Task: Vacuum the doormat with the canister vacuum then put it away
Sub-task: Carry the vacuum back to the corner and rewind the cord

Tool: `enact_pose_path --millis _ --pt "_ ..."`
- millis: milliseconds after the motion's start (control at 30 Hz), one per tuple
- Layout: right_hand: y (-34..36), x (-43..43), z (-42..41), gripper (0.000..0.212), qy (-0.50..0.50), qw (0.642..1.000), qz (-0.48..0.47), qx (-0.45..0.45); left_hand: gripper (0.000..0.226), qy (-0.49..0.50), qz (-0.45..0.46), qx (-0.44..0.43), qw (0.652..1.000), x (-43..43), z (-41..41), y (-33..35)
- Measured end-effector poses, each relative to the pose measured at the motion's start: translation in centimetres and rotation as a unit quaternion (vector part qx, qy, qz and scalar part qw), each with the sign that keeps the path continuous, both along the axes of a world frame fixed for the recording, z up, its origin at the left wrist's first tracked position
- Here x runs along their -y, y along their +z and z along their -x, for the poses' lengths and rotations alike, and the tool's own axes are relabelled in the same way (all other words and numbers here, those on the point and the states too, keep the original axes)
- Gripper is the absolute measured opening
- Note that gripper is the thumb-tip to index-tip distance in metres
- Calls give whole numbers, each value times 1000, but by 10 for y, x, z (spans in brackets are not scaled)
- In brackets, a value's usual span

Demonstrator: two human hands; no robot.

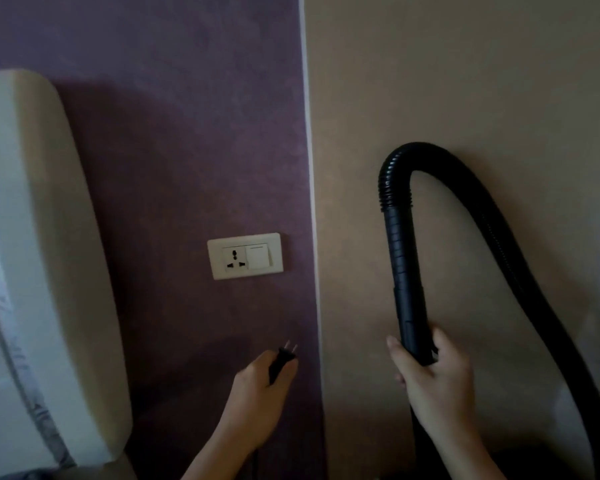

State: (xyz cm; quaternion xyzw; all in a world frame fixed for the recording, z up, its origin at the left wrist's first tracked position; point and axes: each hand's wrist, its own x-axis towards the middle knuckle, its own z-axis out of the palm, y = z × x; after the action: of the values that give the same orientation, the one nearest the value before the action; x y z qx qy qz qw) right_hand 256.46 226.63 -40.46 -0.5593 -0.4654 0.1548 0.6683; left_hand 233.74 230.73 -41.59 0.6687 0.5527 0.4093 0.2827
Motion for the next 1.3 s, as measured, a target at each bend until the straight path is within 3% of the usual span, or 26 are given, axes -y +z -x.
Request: enact_pose_path --millis 200,400,567,633,733,867,1033,1167,1233,1300 --pt "-3 20 -34 19 -12 998 -15 -60 18 -126 79 48 988 13 -58 -23" --pt "6 57 -68 15 -38 996 -38 -64 17 -317 111 75 939 53 -143 -19" --pt "10 89 -105 16 -68 993 -79 -53 55 -421 166 58 890 79 -202 -31" --pt "9 100 -120 20 -71 991 -87 -69 58 -431 143 26 891 93 -223 -41" --pt "5 115 -138 23 -68 991 -84 -83 43 -417 128 60 898 111 -247 -56" --pt "-17 136 -160 25 -78 996 -50 -19 48 -386 132 93 908 121 -267 -73" --pt "-69 154 -161 27 -70 997 22 -29 51 -427 159 133 880 118 -277 -86" --pt "-80 156 -160 30 -52 997 0 -63 32 -450 186 124 864 102 -264 -99" --pt "-80 156 -161 31 -50 995 -15 -84 24 -408 198 136 881 89 -257 -120" --pt "-78 158 -163 30 -62 995 -26 -74 24 -347 193 74 915 77 -255 -149"
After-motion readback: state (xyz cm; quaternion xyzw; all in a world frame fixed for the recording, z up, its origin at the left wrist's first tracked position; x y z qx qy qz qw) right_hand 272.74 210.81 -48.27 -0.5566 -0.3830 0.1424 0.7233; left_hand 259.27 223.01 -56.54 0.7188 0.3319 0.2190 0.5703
